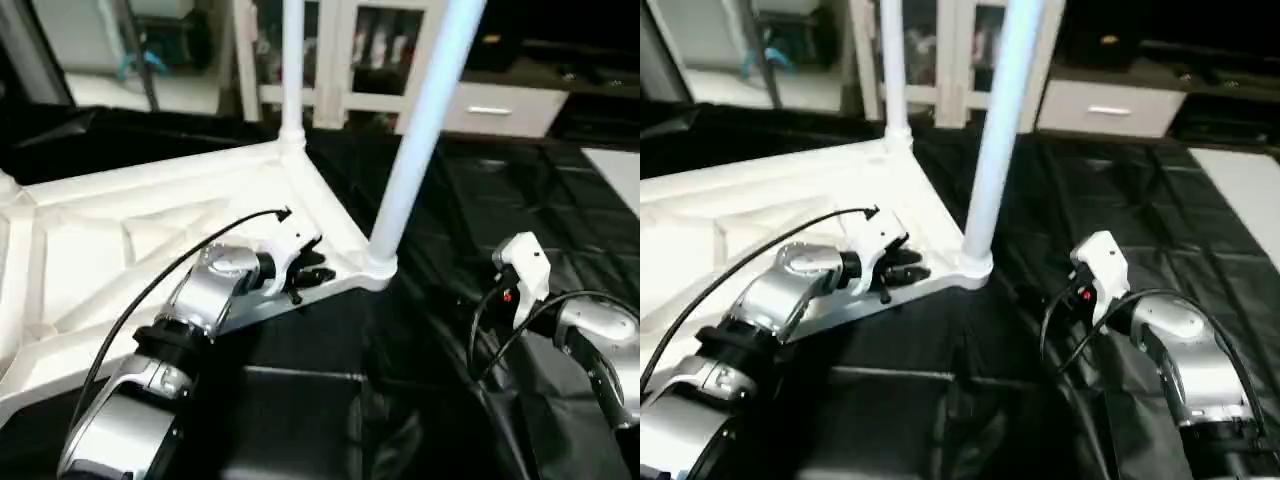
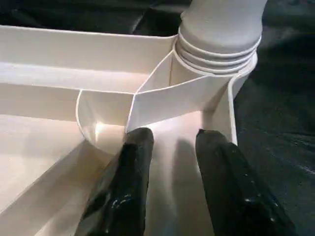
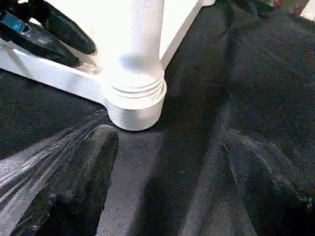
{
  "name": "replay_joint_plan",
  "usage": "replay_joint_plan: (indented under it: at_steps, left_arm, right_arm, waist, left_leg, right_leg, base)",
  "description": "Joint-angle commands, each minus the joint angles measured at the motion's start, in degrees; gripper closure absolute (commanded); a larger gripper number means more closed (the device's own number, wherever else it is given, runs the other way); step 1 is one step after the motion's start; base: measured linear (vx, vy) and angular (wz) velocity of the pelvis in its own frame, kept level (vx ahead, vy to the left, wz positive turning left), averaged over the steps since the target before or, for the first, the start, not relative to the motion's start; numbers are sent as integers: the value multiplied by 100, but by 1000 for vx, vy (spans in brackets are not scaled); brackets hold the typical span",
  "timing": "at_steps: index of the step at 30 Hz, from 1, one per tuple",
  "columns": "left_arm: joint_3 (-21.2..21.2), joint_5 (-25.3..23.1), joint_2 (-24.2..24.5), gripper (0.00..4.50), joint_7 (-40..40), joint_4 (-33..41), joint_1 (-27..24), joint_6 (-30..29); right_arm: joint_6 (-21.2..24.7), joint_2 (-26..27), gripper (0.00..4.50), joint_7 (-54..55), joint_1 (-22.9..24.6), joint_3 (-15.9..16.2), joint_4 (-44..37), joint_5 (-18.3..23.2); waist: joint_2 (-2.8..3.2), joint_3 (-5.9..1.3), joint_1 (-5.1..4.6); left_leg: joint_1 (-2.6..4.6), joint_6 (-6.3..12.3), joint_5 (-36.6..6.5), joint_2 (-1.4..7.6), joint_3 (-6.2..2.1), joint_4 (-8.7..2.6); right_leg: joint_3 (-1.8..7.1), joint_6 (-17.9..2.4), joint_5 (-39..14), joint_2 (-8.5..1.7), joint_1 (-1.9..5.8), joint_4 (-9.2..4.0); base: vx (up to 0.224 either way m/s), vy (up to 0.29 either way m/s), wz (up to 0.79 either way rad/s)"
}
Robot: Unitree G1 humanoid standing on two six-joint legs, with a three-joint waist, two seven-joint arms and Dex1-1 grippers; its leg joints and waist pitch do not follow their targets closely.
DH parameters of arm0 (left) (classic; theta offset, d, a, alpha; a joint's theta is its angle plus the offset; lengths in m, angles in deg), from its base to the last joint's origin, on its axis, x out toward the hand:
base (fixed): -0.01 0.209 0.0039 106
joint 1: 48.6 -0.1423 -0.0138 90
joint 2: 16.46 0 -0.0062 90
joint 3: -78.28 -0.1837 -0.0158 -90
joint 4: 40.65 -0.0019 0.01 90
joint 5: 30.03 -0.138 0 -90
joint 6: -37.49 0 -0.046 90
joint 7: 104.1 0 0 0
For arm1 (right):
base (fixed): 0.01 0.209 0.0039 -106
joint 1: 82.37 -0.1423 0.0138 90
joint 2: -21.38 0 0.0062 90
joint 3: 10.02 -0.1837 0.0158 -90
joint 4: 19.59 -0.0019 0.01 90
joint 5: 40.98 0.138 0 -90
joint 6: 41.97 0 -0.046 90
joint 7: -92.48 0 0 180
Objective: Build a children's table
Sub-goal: Rotate leg to tighten
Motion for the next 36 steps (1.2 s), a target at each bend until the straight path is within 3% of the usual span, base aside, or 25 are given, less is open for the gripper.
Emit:
replay_joint_plan:
  at_steps: [1, 2, 3, 5, 6, 8, 11, 19, 24, 25, 30, 31, 33, 36]
  left_arm:
    - [-78, 0, 73, 235, -128, 85, -39, -191]
    - [-53, 8, 77, 235, -101, 103, -45, -197]
    - [-33, 20, 88, 224, -99, 130, -45, -224]
    - [3, 35, 97, 212, -72, 145, -43, -242]
    - [60, 68, 115, 203, -37, 154, -26, -271]
    - [135, 131, 124, 189, -27, 186, -13, -331]
    - [299, 314, 173, 185, -86, 350, 39, -551]
    - [27, 454, 250, 113, -598, 759, -171, -911]
    - [-273, 31, 336, 79, -354, 539, -255, -523]
    - [-286, 29, 316, 71, -328, 519, -272, -521]
    - [-432, 37, 256, 30, -405, 628, -399, -695]
    - [-433, 38, 255, 30, -403, 629, -400, -696]
    - [-435, 35, 232, 75, -361, 606, -385, -695]
    - [-456, 18, 251, 68, -404, 575, -356, -697]
  right_arm:
    - [13, -37, 87, -45, 32, 34, -121, -22]
    - [9, -35, 87, -47, 30, 40, -117, -24]
    - [6, -34, 87, -50, 27, 43, -115, -25]
    - [5, -29, 87, -49, 23, 47, -112, -25]
    - [5, -23, 87, -49, 10, 51, -106, -29]
    - [2, -16, 87, -54, 3, 54, -103, -36]
    - [-26, -23, 87, -80, -6, 83, -93, -63]
    - [-48, -36, 87, -65, 57, 136, -138, -108]
    - [-62, -83, 87, -115, 114, 183, -209, -149]
    - [-51, -84, 87, -109, 119, 184, -214, -149]
    - [16, -77, 87, -95, 164, 212, -311, -161]
    - [18, -76, 87, -95, 165, 212, -313, -163]
    - [28, -76, 87, -103, 161, 217, -313, -199]
    - [18, -90, 87, -106, 164, 230, -302, -226]
  waist:
    - [-111, -491, 57]
    - [-105, -483, 69]
    - [-99, -449, 88]
    - [-99, -433, 89]
    - [-93, -418, 84]
    - [-94, -411, 73]
    - [-86, -406, 65]
    - [-52, -394, 84]
    - [-50, -405, 65]
    - [-74, -407, 63]
    - [-68, -375, 78]
    - [-72, -376, 71]
    - [-47, -372, 63]
    - [-51, -378, 60]
  left_leg:
    - [20, 1170, 670, 437, -176, -359]
    - [19, 1171, 593, 445, -177, -362]
    - [20, 1040, 238, 464, -186, -392]
    - [27, 883, -3, 476, -191, -416]
    - [46, 720, -251, 481, -191, -441]
    - [51, 474, -527, 487, -198, -479]
    - [38, 339, -639, 486, -203, -504]
    - [93, 271, -687, 494, -179, -514]
    - [68, 282, -609, 502, -199, -527]
    - [68, 283, -608, 504, -198, -528]
    - [84, 181, -855, 509, -197, -545]
    - [73, 175, -852, 508, -202, -550]
    - [64, 132, -903, 510, -217, -562]
    - [69, 103, -901, 509, -214, -564]
  right_leg:
    - [383, -1847, 448, -387, 390, -180]
    - [378, -1802, 257, -387, 389, -197]
    - [367, -1634, -445, -371, 382, -272]
    - [365, -1518, -850, -367, 378, -322]
    - [364, -1405, -1173, -350, 363, -371]
    - [364, -1256, -1432, -334, 358, -401]
    - [370, -1215, -1419, -334, 362, -407]
    - [383, -1266, -1360, -320, 321, -416]
    - [382, -1208, -1169, -318, 357, -389]
    - [385, -1207, -1181, -328, 364, -394]
    - [396, -1074, -1700, -347, 343, -463]
    - [394, -1050, -1736, -343, 348, -465]
    - [389, -973, -1864, -343, 347, -480]
    - [394, -989, -1771, -335, 344, -472]
  base:
    - [0, 0, 0]
    - [0, 0, 0]
    - [0, 0, 0]
    - [0, 0, 0]
    - [0, 0, 0]
    - [0, 0, 0]
    - [0, 0, 0]
    - [0, 0, 0]
    - [0, 0, 0]
    - [0, 0, 0]
    - [0, 0, 0]
    - [0, 0, 0]
    - [0, 0, 0]
    - [0, 0, 0]
